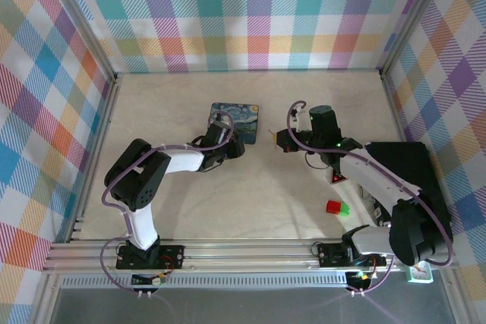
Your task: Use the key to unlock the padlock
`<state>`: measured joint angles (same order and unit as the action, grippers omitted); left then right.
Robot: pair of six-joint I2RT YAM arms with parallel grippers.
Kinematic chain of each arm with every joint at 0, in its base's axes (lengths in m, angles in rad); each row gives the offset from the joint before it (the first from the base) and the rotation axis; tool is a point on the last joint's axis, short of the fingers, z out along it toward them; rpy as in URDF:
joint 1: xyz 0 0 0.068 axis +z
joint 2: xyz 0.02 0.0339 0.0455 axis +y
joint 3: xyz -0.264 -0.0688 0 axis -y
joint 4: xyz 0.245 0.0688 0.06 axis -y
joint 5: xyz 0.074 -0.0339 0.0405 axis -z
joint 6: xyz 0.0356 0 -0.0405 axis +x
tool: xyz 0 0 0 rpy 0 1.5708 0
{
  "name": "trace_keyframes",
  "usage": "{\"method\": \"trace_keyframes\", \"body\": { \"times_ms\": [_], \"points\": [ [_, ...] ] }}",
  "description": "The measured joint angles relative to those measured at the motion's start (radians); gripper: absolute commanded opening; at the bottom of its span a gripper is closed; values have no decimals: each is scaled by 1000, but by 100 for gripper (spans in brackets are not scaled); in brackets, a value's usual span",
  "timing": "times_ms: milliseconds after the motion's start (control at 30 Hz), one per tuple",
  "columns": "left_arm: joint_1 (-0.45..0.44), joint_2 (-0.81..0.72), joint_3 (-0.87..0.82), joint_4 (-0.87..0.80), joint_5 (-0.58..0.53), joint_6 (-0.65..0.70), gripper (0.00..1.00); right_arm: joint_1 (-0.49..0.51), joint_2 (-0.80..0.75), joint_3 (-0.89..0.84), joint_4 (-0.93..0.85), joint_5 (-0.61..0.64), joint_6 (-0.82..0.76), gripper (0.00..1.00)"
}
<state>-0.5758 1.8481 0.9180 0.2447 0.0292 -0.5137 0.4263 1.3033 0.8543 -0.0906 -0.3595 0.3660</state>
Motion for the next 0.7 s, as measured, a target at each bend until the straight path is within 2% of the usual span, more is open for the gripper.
{"method": "trace_keyframes", "body": {
  "times_ms": [67, 167, 267, 467, 533, 633, 700],
  "points": [
    [-5, 10, 0, 22, -24, -5, 44, 0, -8, -5, 5, 0, 4, 0],
    [-6, 22, -1, 55, -62, -19, 50, 0, -10, -11, 17, 0, 14, 0],
    [-10, 23, -11, 95, -105, -33, 50, 0, -10, -12, 27, 0, 18, 0],
    [-25, 57, -25, 178, -149, -55, 35, 0, -10, -15, 48, -8, 26, 0],
    [-28, 59, -37, 206, -154, -63, 36, 0, -10, -17, 52, -9, 34, 0],
    [-29, 59, -48, 235, -151, -71, 45, 0, -11, -29, 61, -8, 38, 0],
    [-32, 59, -54, 253, -146, -76, 42, 0, -11, -37, 61, -8, 38, 0]
  ]
}}
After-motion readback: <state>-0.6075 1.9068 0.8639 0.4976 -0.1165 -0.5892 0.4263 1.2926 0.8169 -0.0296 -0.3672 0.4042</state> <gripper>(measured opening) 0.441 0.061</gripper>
